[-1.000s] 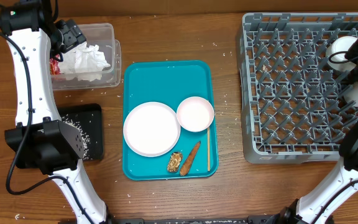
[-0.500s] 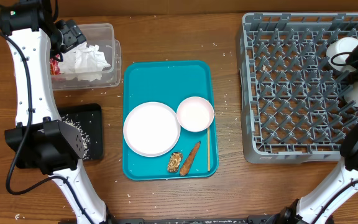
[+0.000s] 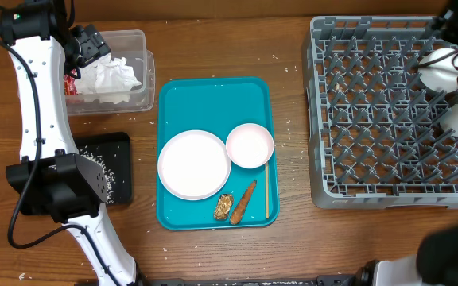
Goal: Sort waste into correct bins and load items into the dishwasher
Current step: 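Move the right gripper to the pink small bowl and grasp it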
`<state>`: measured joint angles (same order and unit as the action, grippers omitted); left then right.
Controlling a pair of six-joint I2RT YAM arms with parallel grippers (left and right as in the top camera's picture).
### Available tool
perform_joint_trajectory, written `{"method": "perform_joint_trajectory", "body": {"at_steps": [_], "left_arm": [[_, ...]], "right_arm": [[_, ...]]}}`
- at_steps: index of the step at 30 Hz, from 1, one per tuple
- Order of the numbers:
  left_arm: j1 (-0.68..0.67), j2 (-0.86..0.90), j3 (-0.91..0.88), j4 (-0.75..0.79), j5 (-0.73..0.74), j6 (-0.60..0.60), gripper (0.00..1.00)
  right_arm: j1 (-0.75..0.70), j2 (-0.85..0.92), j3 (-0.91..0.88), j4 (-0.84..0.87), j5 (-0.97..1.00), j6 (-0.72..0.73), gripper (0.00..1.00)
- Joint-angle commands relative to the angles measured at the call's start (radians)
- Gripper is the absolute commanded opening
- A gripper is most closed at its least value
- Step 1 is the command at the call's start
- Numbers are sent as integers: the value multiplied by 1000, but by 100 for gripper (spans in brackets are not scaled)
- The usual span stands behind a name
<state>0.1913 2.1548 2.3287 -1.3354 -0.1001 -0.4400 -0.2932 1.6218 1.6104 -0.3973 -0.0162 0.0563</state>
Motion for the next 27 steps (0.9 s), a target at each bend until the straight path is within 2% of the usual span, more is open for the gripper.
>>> {"method": "perform_joint_trajectory", "body": {"at_steps": [1,4,9,12,13,16,22,25,27], "left_arm": [[-5,-28,-3,1,4,-13,100],[-5,-28,-3,1,4,-13,100],[-5,-28,-3,1,4,-13,100],[-5,-28,-3,1,4,-13,100],[-5,-28,-3,1,4,-13,100],[-5,-28,-3,1,4,-13,100],[-5,-28,-3,1,4,-13,100],[-5,-28,-3,1,4,-13,100],[-5,-28,-3,1,4,-13,100]], "right_arm": [[90,-107,8,-142,-381,3,100],[188,-139,8,-309,-620,3,100],[355,-107,-28,-451,-651,3,100],[476,-56,-48,-490,-526,50,100],[553,-10,-48,-511,-366,134,100],[682,88,-48,-527,-158,183,100],[819,268,-47,-520,-122,196,100],[860,327,-47,-509,-115,278,100],[883,352,-47,-502,-115,335,96]]}}
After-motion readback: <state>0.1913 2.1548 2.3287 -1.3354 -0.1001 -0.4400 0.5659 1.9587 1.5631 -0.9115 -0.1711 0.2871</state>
